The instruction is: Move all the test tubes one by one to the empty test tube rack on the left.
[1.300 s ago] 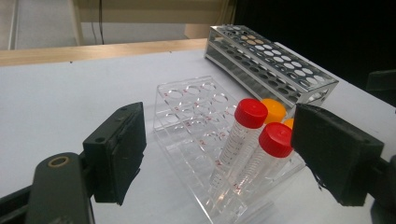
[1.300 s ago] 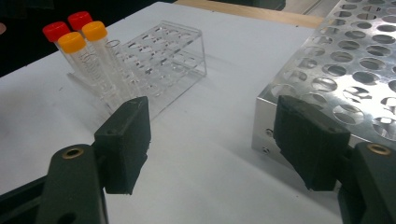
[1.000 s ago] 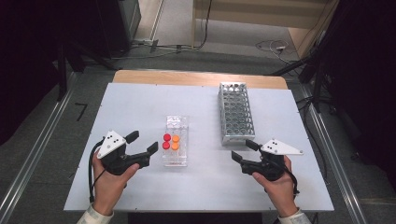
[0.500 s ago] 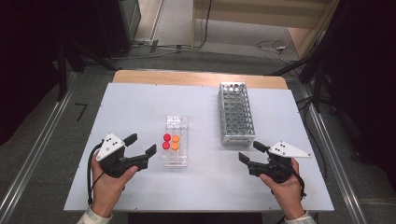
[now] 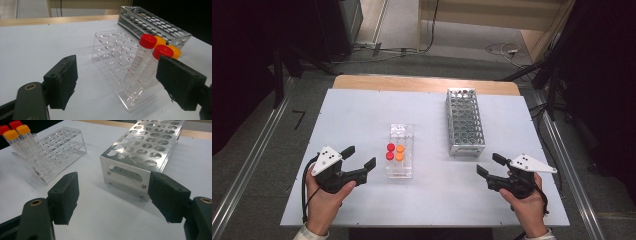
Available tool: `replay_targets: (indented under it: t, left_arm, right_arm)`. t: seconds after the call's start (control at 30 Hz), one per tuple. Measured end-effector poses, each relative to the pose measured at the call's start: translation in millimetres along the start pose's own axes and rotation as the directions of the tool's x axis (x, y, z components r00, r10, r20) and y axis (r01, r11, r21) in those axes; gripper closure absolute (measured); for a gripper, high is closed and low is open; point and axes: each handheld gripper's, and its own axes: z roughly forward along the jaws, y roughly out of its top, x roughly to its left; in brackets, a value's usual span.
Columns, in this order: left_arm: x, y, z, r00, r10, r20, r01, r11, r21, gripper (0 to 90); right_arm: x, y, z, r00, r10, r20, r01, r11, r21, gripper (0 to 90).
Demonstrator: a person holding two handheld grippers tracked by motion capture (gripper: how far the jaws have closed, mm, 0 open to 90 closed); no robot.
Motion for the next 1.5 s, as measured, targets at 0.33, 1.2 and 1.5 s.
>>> replay_targets:
  t: [0.33, 1.2, 1.5]
  left_arm:
    - [5.6, -6.0, -2.7, 0.9998, -0.004, -0.018, 0.004, 0.9999, 0.013, 17.8]
    - [15.3, -14.8, -11.3, 0.998, -0.023, -0.058, 0.024, 0.9996, 0.014, 17.8]
    - [21.2, -18.9, -14.3, 0.9963, -0.031, -0.08, 0.033, 0.9992, 0.022, 17.8]
  right_arm:
    - [-12.1, -6.7, -7.1, 0.9995, 0.016, 0.026, -0.016, 1.0, 0.007, 22.4]
    - [-41.0, -23.9, -34.5, 0.9937, 0.057, 0.096, -0.058, 0.998, 0.004, 22.0]
    - [-51.6, -31.6, -46.1, 0.9876, 0.081, 0.135, -0.081, 0.997, -0.004, 22.0]
